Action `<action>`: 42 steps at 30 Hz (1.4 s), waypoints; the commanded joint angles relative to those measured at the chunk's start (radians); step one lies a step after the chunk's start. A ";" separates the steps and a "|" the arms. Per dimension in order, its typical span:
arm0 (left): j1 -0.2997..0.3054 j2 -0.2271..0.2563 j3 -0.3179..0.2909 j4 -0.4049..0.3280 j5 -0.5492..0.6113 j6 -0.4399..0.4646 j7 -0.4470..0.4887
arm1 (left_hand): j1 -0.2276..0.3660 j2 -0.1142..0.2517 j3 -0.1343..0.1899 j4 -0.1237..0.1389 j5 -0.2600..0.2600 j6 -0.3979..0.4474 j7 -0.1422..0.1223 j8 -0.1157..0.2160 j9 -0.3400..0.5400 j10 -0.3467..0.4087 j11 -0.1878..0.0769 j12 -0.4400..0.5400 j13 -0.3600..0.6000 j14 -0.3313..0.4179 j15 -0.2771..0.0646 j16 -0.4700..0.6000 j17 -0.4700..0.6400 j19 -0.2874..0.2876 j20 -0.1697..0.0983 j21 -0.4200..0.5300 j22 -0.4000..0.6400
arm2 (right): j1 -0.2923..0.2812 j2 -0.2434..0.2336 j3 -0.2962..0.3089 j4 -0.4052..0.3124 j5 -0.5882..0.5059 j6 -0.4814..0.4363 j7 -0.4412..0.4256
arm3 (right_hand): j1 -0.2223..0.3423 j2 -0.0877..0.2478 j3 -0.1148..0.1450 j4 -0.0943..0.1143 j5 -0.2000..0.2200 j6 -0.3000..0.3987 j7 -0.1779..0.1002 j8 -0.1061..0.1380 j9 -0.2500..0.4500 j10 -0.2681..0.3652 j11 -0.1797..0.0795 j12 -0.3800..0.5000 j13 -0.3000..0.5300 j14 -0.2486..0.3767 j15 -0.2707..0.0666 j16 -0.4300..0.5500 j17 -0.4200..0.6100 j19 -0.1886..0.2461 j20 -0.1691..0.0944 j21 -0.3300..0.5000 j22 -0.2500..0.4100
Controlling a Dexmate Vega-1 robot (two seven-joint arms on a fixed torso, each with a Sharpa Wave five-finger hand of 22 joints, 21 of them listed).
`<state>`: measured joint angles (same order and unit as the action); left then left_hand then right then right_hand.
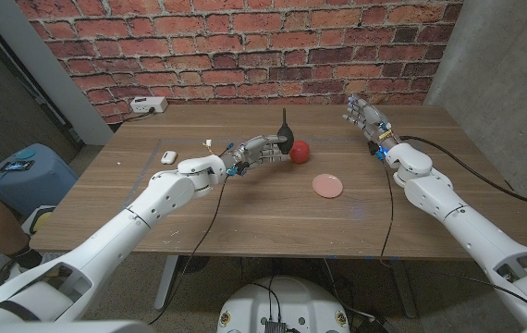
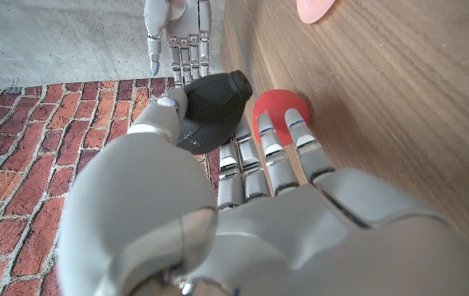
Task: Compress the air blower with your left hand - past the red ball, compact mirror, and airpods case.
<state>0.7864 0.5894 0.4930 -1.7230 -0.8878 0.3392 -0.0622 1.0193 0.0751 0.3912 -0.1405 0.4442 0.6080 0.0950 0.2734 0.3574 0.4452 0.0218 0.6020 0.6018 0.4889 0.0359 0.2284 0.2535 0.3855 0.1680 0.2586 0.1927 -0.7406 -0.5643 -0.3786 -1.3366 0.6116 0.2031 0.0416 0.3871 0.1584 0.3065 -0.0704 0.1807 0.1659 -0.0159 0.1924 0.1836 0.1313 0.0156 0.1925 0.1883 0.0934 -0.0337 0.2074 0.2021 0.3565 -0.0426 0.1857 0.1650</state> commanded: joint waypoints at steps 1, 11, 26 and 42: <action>-0.005 0.002 -0.003 0.034 -0.031 -0.016 -0.036 | -0.003 0.005 -0.001 0.003 0.003 -0.010 -0.001 -0.005 0.001 -0.011 0.002 -0.006 -0.001 -0.007 0.005 -0.001 0.005 -0.006 -0.004 -0.004 0.006 | 0.017 0.013 -0.013 0.012 -0.008 -0.009 -0.002 | -0.005 0.005 0.000 -0.004 -0.001 -0.001 -0.001 0.002 0.006 -0.002 -0.001 0.004 0.005 -0.002 -0.032 0.006 0.003 -0.001 -0.041 0.005 0.004; -0.006 0.008 -0.002 0.042 -0.034 -0.019 -0.045 | -0.009 0.005 -0.006 0.002 0.000 -0.015 0.002 -0.012 -0.003 -0.014 0.008 -0.013 -0.007 -0.012 0.008 0.000 0.008 -0.007 -0.002 -0.004 0.006 | 0.018 0.017 -0.015 0.016 -0.010 -0.010 -0.006 | -0.005 0.005 0.001 -0.005 -0.001 -0.001 -0.001 0.002 0.006 -0.005 -0.004 0.003 0.005 -0.002 -0.031 0.006 0.003 -0.001 -0.037 0.005 0.004; -0.006 0.013 -0.002 0.044 -0.042 -0.011 -0.046 | -0.019 0.008 -0.010 0.002 -0.004 -0.001 0.003 -0.012 -0.003 -0.002 0.006 -0.012 -0.007 -0.005 0.004 0.005 0.010 -0.004 -0.002 -0.003 0.007 | 0.027 0.025 -0.019 0.038 -0.014 -0.003 0.000 | -0.005 0.005 0.001 -0.006 -0.001 -0.002 -0.001 0.001 0.006 -0.007 -0.002 0.002 0.005 -0.002 -0.032 0.007 0.003 -0.001 -0.041 0.005 0.004; -0.014 0.012 0.000 0.044 -0.047 0.008 -0.034 | -0.002 0.025 -0.010 -0.014 -0.013 0.092 -0.004 0.015 -0.004 0.094 -0.029 0.017 -0.007 0.078 -0.034 0.048 0.023 0.044 -0.019 0.019 0.009 | 0.029 0.037 -0.017 0.067 -0.007 0.011 0.005 | -0.006 0.005 0.001 -0.007 -0.001 -0.002 0.000 0.001 0.006 -0.007 -0.001 0.003 0.005 -0.002 -0.032 0.007 0.004 -0.001 -0.042 0.005 0.004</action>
<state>0.7767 0.6012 0.4913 -1.6789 -0.9312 0.3339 -0.1065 1.0063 0.0879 0.3773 -0.1489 0.4324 0.6837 0.0934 0.2814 0.3507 0.5247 -0.0049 0.6077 0.5919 0.5493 0.0048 0.2634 0.2721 0.4165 0.1483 0.2673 0.1982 -0.7137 -0.5342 -0.3966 -1.2861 0.5989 0.2047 0.0416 0.3871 0.1584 0.3064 -0.0703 0.1807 0.1659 -0.0160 0.1924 0.1836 0.1260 0.0104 0.1925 0.1883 0.0934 -0.0337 0.2074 0.2021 0.3565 -0.0426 0.1857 0.1650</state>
